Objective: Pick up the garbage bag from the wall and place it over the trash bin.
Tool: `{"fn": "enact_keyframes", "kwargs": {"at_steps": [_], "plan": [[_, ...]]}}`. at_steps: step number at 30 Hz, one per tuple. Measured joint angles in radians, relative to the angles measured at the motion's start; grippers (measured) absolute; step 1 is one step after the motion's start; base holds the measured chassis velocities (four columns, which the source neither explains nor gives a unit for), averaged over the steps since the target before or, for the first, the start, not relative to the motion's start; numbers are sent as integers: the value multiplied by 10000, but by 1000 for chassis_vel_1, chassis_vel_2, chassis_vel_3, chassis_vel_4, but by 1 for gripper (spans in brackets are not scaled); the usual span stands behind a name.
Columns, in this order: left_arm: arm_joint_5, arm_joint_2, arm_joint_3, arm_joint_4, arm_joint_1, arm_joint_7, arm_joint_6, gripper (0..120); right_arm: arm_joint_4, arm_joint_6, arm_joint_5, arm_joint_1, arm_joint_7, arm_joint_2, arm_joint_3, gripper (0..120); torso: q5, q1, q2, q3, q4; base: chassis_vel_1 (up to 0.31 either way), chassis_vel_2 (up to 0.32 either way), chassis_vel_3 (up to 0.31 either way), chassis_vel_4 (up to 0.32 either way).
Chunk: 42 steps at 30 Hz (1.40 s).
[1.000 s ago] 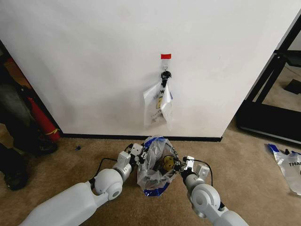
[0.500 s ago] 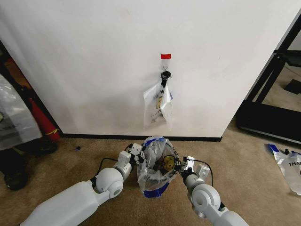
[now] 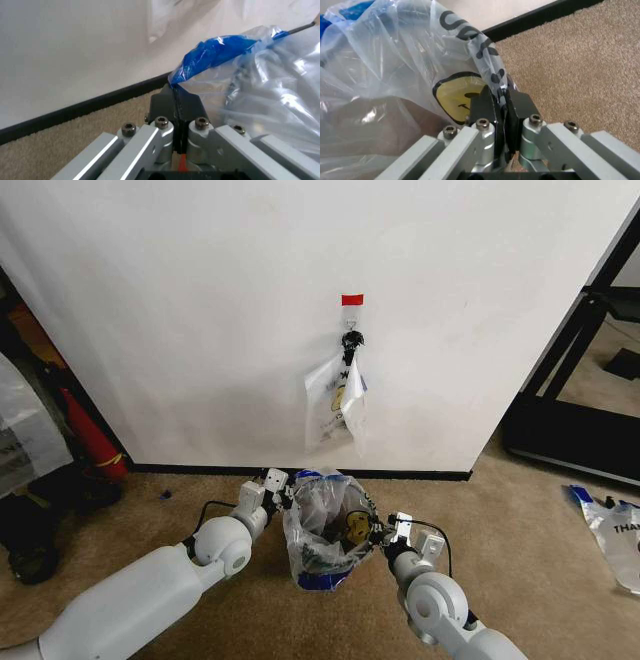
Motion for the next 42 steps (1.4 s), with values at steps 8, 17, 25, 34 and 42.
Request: {"fn": "enact_keyframes", "kwargs": {"at_steps": [8, 17, 25, 34, 42], "plan": [[-166, 366, -111, 256, 205, 461, -103, 0, -4, -3, 18, 93, 8, -21, -49, 1, 1, 0, 0, 1, 1, 0, 0, 0, 0], [-66, 667, -535, 374, 972, 932, -632, 0, -46, -5, 39, 156, 18, -59, -90, 1, 1, 0, 0, 0, 1, 0, 0, 0, 0], [272, 494, -468, 867, 1296, 1236, -1357, 0, -120, -5, 57, 241, 44, -43, -121, 1, 0, 0, 0, 0, 1, 0, 0, 0, 0], [691, -112, -277, 1504, 1551, 1372, -1898, 0, -169, -3, 58, 228, 53, 1, -74, 1, -1, 0, 0, 0, 1, 0, 0, 0, 0], [1101, -729, -153, 2075, 1616, 1321, -2142, 0, -165, -3, 71, 208, 97, 53, -53, 1, -2, 0, 0, 0, -1, 0, 0, 0, 0]]}}
